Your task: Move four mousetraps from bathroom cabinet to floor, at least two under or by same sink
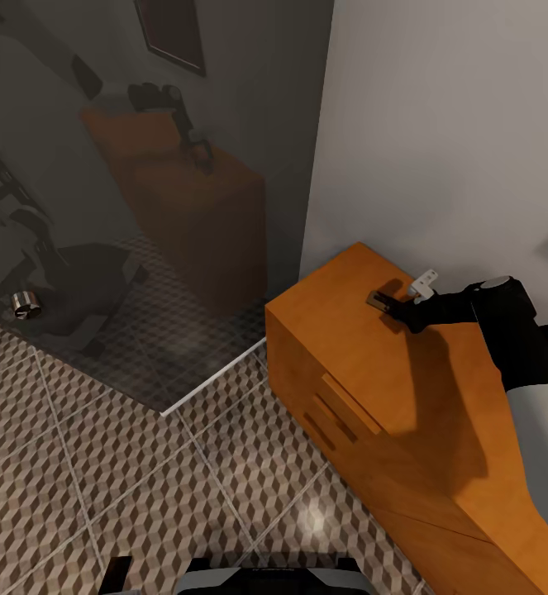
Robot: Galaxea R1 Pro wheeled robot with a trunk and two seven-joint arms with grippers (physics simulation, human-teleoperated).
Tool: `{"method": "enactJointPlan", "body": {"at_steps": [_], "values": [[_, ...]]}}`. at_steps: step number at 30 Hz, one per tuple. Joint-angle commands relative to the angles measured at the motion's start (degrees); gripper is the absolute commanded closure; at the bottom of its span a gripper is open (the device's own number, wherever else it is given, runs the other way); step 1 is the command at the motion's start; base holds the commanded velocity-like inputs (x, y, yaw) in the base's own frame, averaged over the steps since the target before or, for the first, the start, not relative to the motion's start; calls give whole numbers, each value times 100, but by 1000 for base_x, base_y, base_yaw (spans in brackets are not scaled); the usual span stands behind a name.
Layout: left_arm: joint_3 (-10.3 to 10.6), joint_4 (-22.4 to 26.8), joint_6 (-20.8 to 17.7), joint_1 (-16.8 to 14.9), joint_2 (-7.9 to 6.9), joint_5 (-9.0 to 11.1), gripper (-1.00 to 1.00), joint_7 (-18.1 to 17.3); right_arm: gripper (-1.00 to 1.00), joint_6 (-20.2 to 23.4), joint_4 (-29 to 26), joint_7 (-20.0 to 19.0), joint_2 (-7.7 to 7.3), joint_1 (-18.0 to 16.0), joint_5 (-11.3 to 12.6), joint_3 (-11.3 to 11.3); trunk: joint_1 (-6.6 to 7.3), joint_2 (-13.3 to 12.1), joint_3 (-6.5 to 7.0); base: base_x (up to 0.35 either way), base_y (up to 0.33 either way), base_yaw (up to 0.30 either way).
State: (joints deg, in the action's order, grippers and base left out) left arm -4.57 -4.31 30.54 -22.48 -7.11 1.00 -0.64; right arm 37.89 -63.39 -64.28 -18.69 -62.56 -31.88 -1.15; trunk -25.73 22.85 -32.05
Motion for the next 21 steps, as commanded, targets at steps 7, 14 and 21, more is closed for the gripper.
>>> {"method": "enactJointPlan", "body": {"at_steps": [7,14,21], "values": [[-44,-26,39,-11,-1,-30,100,20,100,81,281,-46,10,-6,-46,7,-5,7,-8,0,0,0],[-43,-26,36,-11,-1,-30,100,20,100,296,-341,-57,51,-7,-32,11,-5,7,-8,0,0,0],[-43,-26,32,-11,-1,-30,100,20,100,637,-833,-58,114,-10,-22,9,-5,7,-8,0,0,0]]}}
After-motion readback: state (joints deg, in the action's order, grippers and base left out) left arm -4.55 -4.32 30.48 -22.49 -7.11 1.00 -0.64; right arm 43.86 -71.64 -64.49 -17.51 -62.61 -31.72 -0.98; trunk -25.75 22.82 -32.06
